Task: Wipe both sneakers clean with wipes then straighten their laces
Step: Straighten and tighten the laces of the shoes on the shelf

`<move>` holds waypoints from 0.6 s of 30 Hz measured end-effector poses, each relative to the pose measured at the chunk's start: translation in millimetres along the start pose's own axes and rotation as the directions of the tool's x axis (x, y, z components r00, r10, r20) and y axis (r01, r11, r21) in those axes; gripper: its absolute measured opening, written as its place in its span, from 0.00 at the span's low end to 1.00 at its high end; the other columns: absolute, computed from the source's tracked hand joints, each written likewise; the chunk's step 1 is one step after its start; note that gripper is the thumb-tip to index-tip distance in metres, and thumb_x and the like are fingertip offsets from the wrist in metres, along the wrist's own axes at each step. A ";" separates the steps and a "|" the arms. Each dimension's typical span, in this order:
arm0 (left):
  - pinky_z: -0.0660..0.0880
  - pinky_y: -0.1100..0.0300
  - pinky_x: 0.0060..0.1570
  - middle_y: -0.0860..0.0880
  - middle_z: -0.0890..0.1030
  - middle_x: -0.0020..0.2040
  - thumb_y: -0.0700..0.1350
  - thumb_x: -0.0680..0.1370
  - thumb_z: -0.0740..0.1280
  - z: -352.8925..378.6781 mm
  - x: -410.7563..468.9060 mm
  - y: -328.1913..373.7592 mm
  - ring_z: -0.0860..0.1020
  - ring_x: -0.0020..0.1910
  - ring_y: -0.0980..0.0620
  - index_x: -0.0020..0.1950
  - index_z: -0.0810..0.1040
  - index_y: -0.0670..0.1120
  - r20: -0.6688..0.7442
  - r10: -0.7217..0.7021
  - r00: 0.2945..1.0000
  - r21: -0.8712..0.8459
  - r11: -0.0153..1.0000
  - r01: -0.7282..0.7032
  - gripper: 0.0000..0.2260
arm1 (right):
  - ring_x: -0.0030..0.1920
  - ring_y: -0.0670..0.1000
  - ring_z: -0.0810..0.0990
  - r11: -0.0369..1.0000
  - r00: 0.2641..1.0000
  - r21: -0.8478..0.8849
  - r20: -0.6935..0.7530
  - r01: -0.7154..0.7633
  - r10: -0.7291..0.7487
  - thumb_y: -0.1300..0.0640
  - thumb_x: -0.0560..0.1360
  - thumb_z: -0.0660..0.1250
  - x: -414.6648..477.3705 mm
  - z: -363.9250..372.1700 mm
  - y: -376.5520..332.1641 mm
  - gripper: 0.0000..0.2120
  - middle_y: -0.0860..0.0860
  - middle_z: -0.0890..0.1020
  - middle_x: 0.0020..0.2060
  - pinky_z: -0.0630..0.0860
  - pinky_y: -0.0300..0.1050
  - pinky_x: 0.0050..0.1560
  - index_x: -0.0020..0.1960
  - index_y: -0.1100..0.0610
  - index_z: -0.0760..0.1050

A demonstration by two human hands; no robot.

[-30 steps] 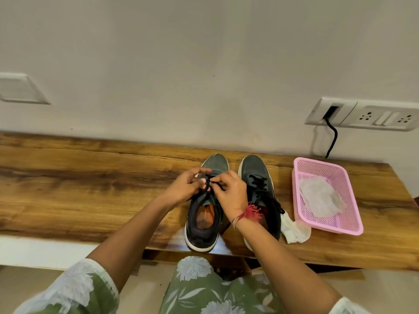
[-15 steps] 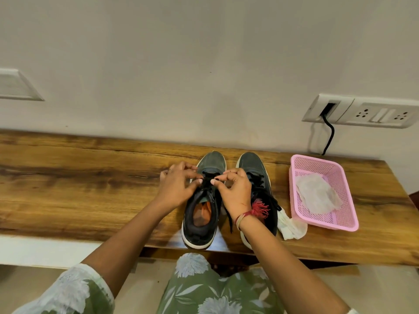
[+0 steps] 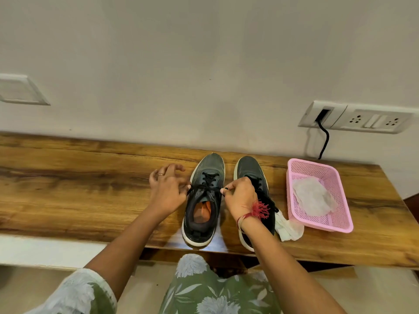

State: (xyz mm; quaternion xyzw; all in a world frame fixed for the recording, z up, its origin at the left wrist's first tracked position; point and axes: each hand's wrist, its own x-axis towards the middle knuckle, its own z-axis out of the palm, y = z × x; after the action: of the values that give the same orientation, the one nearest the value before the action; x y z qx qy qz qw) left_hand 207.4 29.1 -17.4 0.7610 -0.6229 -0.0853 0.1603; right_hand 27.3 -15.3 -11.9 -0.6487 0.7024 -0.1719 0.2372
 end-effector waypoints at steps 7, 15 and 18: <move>0.46 0.39 0.72 0.55 0.66 0.68 0.52 0.76 0.67 2.7 -0.4 2.4 0.57 0.72 0.50 0.52 0.82 0.57 0.010 -0.091 0.996 0.047 0.995 0.090 0.07 | 0.45 0.49 0.80 1.000 0.999 -0.004 0.036 0.010 -0.010 0.51 0.73 0.70 -3.8 2.8 5.4 0.06 0.46 0.78 0.49 0.71 0.40 0.39 0.40 0.52 0.80; 0.49 0.39 0.73 0.51 0.67 0.70 0.53 0.77 0.65 5.9 -8.1 -0.1 0.60 0.72 0.49 0.58 0.80 0.55 0.053 -0.158 0.986 -0.094 0.982 0.162 0.11 | 0.44 0.46 0.76 0.989 0.994 0.123 0.066 0.084 -0.093 0.50 0.71 0.72 -11.8 -18.3 7.8 0.06 0.45 0.73 0.53 0.70 0.37 0.40 0.47 0.49 0.79; 0.50 0.42 0.74 0.49 0.64 0.72 0.56 0.78 0.62 2.2 -25.8 0.1 0.60 0.73 0.48 0.67 0.73 0.54 0.004 -0.150 0.989 -0.178 0.973 0.149 0.18 | 0.36 0.45 0.74 0.938 0.989 0.315 -0.049 0.145 -0.137 0.48 0.69 0.73 -22.0 -38.8 25.0 0.16 0.45 0.70 0.54 0.72 0.36 0.38 0.56 0.48 0.76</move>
State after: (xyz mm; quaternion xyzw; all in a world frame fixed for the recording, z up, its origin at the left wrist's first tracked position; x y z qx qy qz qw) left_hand 201.3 54.0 -21.2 0.7887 -0.5531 -0.1487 0.2235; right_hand -14.0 6.5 8.9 -0.6483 0.6203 -0.3081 0.3163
